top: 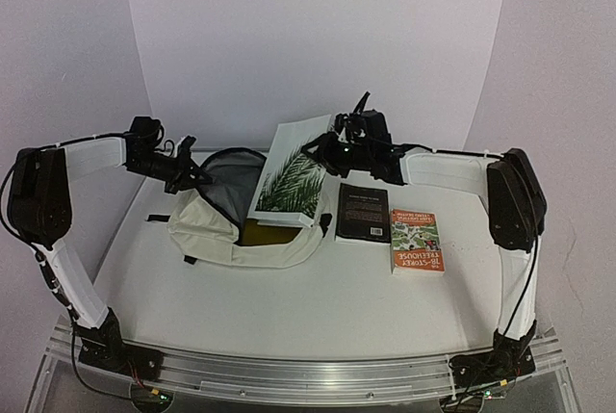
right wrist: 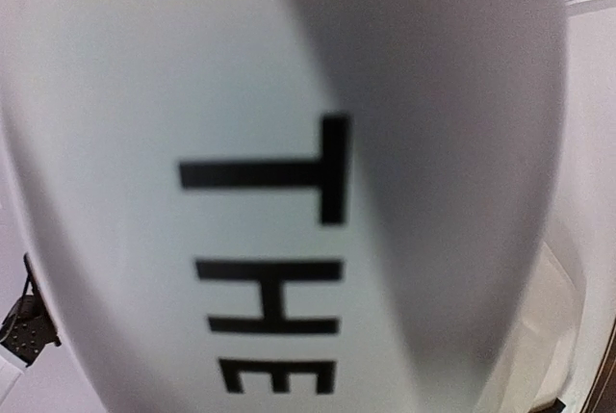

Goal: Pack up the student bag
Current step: Place the book in the student bag.

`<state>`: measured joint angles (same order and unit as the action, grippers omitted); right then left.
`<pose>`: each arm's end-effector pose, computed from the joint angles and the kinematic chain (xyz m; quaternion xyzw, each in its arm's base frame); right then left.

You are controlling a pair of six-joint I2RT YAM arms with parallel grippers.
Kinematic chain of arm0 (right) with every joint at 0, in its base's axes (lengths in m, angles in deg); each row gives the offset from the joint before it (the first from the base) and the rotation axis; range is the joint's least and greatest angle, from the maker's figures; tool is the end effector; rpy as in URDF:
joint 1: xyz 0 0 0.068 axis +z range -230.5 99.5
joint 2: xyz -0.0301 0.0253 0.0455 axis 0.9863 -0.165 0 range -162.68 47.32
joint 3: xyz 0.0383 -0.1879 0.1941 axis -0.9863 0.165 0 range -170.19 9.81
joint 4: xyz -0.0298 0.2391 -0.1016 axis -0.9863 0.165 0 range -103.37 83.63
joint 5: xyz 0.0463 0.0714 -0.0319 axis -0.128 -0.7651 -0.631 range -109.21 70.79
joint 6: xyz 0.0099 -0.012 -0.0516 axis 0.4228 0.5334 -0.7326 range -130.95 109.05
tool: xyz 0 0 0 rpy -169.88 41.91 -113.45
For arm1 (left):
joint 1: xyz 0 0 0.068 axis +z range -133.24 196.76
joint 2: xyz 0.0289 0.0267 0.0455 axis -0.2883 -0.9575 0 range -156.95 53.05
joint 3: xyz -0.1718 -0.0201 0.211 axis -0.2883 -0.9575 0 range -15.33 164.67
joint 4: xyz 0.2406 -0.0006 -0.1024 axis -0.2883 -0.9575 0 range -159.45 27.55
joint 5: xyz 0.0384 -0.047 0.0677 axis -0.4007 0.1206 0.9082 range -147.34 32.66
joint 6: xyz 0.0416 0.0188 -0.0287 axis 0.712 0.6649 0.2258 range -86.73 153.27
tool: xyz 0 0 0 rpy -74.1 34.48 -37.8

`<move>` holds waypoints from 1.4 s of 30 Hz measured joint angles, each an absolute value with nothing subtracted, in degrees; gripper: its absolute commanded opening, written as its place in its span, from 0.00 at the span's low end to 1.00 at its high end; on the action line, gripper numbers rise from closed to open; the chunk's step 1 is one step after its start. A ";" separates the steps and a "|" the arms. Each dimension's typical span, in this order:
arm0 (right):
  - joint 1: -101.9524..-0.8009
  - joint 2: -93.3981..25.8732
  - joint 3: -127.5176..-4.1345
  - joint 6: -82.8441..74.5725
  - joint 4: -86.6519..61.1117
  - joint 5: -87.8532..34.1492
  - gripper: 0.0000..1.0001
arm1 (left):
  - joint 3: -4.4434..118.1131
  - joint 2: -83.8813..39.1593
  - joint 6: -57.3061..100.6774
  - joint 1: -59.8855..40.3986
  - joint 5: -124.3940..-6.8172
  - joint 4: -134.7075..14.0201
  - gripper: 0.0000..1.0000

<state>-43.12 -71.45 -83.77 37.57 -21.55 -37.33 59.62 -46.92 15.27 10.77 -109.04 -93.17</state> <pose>0.3885 0.3108 0.2634 -0.0162 0.7992 0.4928 0.3436 0.3623 -0.0661 0.2449 0.0378 0.8687 -0.4626 0.1727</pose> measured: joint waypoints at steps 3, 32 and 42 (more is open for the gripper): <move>-41.97 -72.76 -84.08 37.74 -20.69 -36.15 0.35 | 59.59 -46.89 14.80 10.78 -110.03 -91.86 0.00; -38.57 -67.58 -71.31 45.97 -21.85 -42.66 0.40 | 59.67 -37.43 4.85 9.32 -118.82 -80.63 0.00; -37.71 -73.89 -74.08 52.25 -23.44 -43.48 0.43 | 59.67 -37.48 6.20 5.70 -120.45 -79.88 0.00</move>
<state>-37.71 -73.89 -74.08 52.25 -23.44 -43.48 59.67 -37.48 6.20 5.70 -120.45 -79.88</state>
